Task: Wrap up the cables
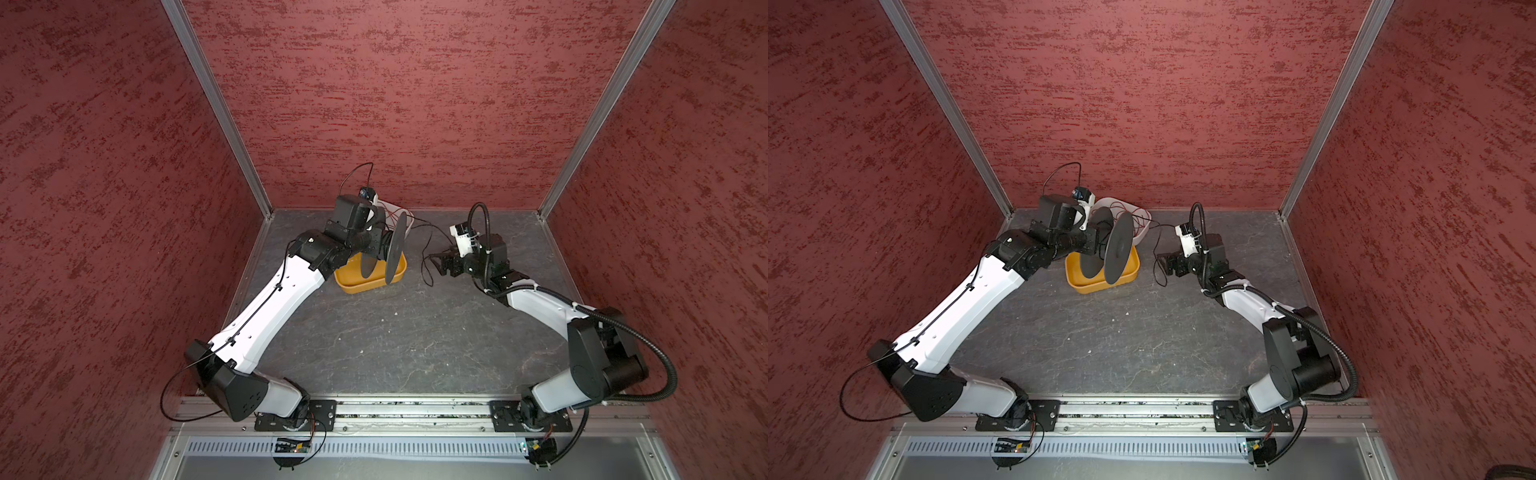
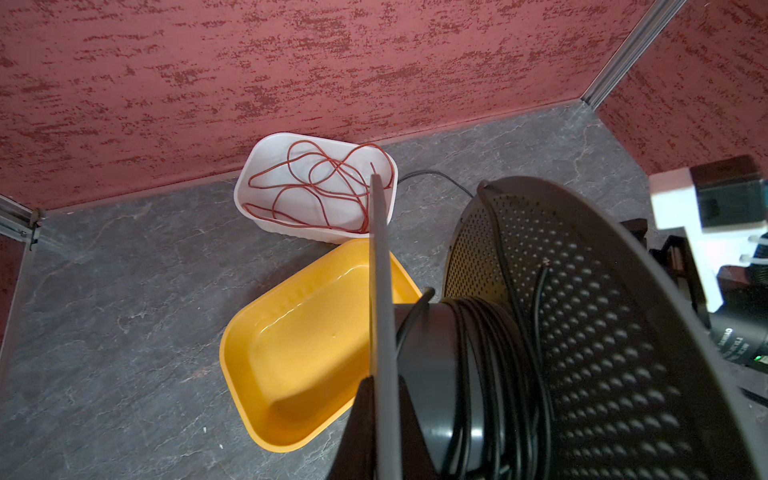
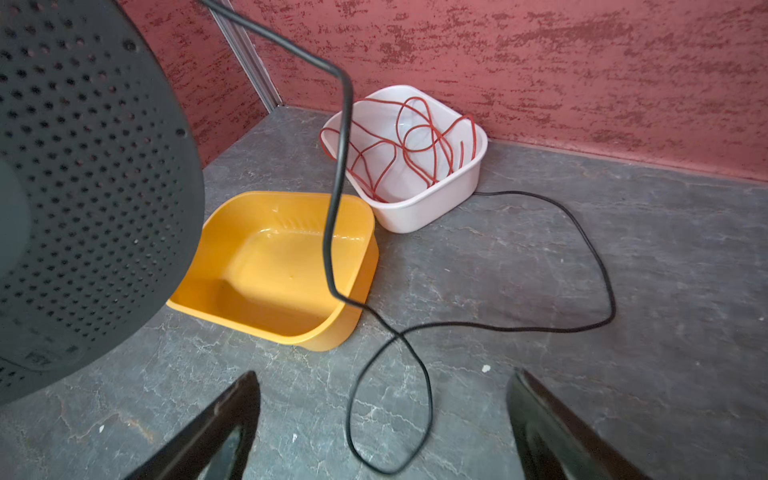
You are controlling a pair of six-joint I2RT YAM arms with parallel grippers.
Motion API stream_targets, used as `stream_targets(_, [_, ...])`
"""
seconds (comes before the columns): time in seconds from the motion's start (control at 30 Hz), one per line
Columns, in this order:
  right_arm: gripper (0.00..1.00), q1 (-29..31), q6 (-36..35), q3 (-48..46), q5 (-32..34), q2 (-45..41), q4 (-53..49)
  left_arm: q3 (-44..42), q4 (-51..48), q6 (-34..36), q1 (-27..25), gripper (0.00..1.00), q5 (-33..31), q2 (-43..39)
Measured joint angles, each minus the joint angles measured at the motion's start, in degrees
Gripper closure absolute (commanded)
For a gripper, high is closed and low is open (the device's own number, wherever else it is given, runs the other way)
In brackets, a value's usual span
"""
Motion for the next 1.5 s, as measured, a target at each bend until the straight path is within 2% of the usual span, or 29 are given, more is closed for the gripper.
stream_targets(0.2, [0.11,0.0,1.3,-4.2,-4.2,2.8,10.0,0.1,-0.2,-0.7,0.0,1.0,1.9,-0.7])
stream_targets(0.53, [0.16,0.0,4.5,-4.0,-10.5,13.1,25.1,0.1,-0.2,-1.2,0.1,1.0,2.6,-2.4])
stream_targets(0.9, [0.52,0.3,7.5,1.4,-11.6,21.7,31.4,0.3,-0.2,-2.5,0.5,1.0,4.5,-2.4])
stream_targets(1.2, [0.94,1.6,8.8,1.8,-9.5,23.6,32.3,1.4,-0.2,-3.5,1.9,1.0,5.7,-2.4])
stream_targets(1.3, [1.0,2.4,8.6,1.9,-7.5,23.4,30.5,1.7,-0.2,-4.3,2.9,1.0,7.1,-2.4])
stream_targets(1.5, [1.0,5.3,7.1,4.7,0.0,22.8,20.8,1.7,0.5,-6.5,4.7,1.0,8.8,-2.6])
